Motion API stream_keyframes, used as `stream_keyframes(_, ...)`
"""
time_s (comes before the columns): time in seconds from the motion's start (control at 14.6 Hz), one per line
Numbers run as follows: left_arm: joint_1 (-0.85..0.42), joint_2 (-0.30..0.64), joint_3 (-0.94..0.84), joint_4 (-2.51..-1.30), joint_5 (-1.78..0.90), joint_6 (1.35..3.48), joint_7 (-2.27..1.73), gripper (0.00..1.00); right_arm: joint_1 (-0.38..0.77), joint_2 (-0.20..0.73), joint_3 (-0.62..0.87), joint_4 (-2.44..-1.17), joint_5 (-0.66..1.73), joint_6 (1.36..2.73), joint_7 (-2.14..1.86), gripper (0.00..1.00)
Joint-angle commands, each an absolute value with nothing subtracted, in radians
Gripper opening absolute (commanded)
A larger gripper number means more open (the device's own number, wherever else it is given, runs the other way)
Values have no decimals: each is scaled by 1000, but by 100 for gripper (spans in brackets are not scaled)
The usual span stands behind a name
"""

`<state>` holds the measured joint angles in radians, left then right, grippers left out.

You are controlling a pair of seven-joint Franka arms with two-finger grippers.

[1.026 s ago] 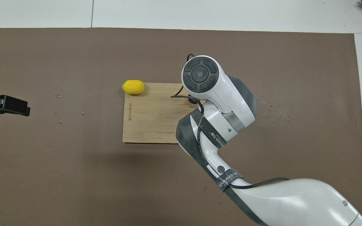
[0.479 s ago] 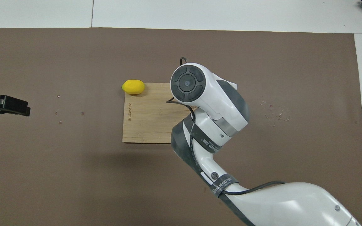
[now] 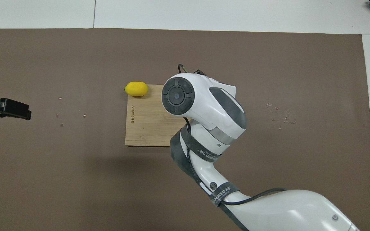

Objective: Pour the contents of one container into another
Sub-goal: 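Tilt the clear cup with the right gripper to pour into the dark cup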

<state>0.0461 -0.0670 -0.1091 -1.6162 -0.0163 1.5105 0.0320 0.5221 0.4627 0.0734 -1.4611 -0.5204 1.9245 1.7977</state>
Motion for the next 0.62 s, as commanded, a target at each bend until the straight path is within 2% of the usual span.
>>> stream_keyframes(0.0, 57, -91, -118, -1637, -6, 1499, 23, 100, 518, 472, 81, -1447, -574, 1904, 1775, 2)
stream_keyframes(0.55, 58, -91, -118, -1637, -6, 1499, 23, 100, 534, 476, 81, -1445, -606, 1890, 1763, 2)
